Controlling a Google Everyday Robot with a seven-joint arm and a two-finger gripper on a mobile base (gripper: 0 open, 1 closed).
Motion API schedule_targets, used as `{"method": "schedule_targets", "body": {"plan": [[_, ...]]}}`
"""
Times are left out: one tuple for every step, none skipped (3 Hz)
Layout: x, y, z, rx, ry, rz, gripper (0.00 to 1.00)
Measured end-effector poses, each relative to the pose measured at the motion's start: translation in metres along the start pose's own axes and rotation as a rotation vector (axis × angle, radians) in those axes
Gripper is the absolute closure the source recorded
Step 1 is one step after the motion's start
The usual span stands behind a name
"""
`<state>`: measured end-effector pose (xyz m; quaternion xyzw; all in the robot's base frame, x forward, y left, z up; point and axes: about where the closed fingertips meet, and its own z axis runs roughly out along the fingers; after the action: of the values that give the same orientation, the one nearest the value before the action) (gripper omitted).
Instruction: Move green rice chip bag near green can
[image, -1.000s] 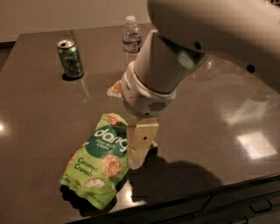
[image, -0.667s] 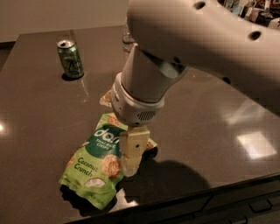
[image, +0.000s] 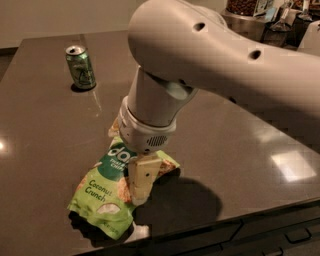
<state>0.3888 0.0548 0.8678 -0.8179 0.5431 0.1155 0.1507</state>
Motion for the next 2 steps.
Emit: {"method": "schedule_targets", "body": {"plan": [[-0.001, -0.003, 0.003, -0.03, -0.016, 0.018, 0.38], [0.003, -0.015, -0.007, -0.032, -0.038, 0.051, 0.61]]}}
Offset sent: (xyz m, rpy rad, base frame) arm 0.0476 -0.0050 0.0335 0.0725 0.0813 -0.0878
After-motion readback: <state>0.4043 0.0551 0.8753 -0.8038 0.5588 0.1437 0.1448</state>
